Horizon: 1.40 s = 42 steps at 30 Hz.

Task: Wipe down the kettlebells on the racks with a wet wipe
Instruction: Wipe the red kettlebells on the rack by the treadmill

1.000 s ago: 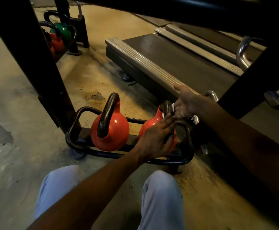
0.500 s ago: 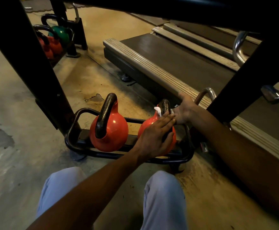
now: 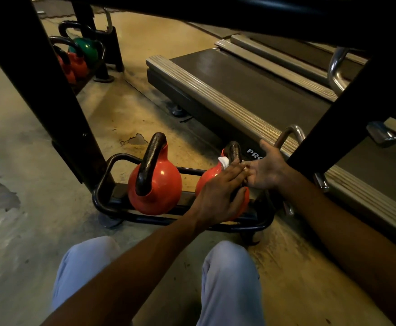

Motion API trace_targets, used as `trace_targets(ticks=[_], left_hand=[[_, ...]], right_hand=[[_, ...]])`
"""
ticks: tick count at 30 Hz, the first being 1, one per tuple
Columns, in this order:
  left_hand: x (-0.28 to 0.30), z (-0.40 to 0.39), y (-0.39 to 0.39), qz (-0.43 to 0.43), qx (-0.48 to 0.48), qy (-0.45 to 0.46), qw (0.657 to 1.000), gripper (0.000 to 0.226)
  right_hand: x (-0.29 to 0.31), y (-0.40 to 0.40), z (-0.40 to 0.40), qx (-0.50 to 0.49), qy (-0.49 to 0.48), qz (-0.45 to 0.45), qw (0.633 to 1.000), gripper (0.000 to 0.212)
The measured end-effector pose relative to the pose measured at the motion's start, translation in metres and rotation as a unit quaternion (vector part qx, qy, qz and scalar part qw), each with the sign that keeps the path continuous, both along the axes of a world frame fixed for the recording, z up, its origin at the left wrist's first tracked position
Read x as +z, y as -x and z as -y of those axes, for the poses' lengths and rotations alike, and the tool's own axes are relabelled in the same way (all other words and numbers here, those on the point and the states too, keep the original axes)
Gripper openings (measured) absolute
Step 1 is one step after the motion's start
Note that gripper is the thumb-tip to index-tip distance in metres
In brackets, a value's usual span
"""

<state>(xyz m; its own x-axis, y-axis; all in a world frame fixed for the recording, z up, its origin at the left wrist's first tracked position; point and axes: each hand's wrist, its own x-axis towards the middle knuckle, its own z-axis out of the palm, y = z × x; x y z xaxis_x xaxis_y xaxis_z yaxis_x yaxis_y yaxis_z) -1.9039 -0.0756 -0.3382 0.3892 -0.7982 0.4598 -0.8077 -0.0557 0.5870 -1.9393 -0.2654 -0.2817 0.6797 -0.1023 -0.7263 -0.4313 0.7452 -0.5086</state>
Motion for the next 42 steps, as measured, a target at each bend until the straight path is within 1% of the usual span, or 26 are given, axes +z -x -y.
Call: trace_targets(ticks=[3, 4, 7, 10, 11, 13, 15, 18, 20, 23, 24, 26, 28, 30, 32, 34, 37, 39, 41, 42], left_hand=[[0.0, 0.001, -0.001, 0.0, -0.005, 0.003, 1.0, 0.051], [0.0, 0.001, -0.002, 0.003, -0.006, 0.001, 1.0, 0.052], [-0.002, -0.001, -0.003, -0.001, -0.013, -0.008, 1.0, 0.052], [-0.005, -0.001, -0.005, -0.011, -0.016, -0.017, 1.0, 0.052], [-0.005, -0.001, -0.007, -0.005, -0.019, -0.02, 1.0, 0.052], [0.003, -0.001, -0.014, 0.036, -0.039, -0.036, 0.998, 0.051], [0.014, 0.002, -0.027, 0.074, -0.06, -0.06, 0.994, 0.055], [0.028, 0.01, -0.057, 0.039, -0.059, -0.11, 0.991, 0.067], [0.029, 0.012, -0.073, 0.035, -0.067, -0.147, 0.986, 0.067], [0.034, 0.014, -0.083, 0.052, -0.089, -0.171, 0.98, 0.065], [0.037, 0.016, -0.085, 0.061, -0.093, -0.174, 0.978, 0.065], [0.042, 0.02, -0.091, 0.073, -0.098, -0.184, 0.975, 0.065], [0.042, 0.024, -0.095, 0.066, -0.096, -0.195, 0.974, 0.066], [0.038, 0.026, -0.094, 0.048, -0.085, -0.196, 0.976, 0.065], [0.036, 0.027, -0.091, 0.04, -0.078, -0.196, 0.977, 0.066], [0.037, 0.027, -0.09, 0.036, -0.07, -0.195, 0.978, 0.067], [0.038, 0.025, -0.086, 0.029, -0.064, -0.19, 0.979, 0.067], [0.038, 0.025, -0.086, 0.021, -0.061, -0.191, 0.98, 0.067], [0.041, 0.026, -0.087, -0.001, -0.062, -0.185, 0.981, 0.065], [0.042, 0.027, -0.087, -0.011, -0.064, -0.18, 0.982, 0.063]], right_hand=[[0.003, -0.004, -0.003, -0.079, -0.021, 0.022, 0.996, 0.106], [0.003, -0.006, -0.007, -0.074, -0.02, 0.029, 0.997, 0.108], [-0.005, 0.0, -0.019, -0.013, -0.004, 0.036, 0.999, 0.112], [-0.008, 0.019, -0.014, -0.011, 0.014, 0.024, 1.0, 0.109], [-0.006, 0.02, -0.013, -0.027, 0.009, 0.03, 0.999, 0.11], [-0.002, 0.017, -0.011, -0.054, 0.011, 0.05, 0.997, 0.113], [-0.001, 0.018, -0.016, -0.04, 0.028, 0.062, 0.997, 0.112], [-0.007, 0.035, -0.017, 0.018, 0.05, 0.061, 0.997, 0.114], [-0.007, 0.041, -0.011, 0.004, 0.055, 0.056, 0.997, 0.115], [-0.002, 0.031, -0.011, -0.048, 0.053, 0.081, 0.994, 0.113], [-0.001, 0.029, -0.016, -0.038, 0.065, 0.085, 0.994, 0.113], [-0.004, 0.029, -0.025, 0.014, 0.102, 0.075, 0.992, 0.114], [-0.008, 0.035, -0.025, 0.039, 0.129, 0.055, 0.989, 0.115], [-0.011, 0.035, -0.018, 0.015, 0.125, 0.047, 0.991, 0.117], [-0.01, 0.029, -0.015, -0.026, 0.11, 0.059, 0.992, 0.114], [-0.014, 0.024, -0.018, -0.025, 0.138, 0.075, 0.987, 0.109], [-0.008, 0.039, -0.034, 0.003, 0.213, 0.058, 0.975, 0.102], [-0.003, 0.051, -0.04, -0.007, 0.242, 0.066, 0.968, 0.095], [0.0, 0.049, -0.048, -0.035, 0.296, 0.099, 0.949, 0.084], [0.001, 0.047, -0.056, -0.033, 0.356, 0.102, 0.928, 0.072]])
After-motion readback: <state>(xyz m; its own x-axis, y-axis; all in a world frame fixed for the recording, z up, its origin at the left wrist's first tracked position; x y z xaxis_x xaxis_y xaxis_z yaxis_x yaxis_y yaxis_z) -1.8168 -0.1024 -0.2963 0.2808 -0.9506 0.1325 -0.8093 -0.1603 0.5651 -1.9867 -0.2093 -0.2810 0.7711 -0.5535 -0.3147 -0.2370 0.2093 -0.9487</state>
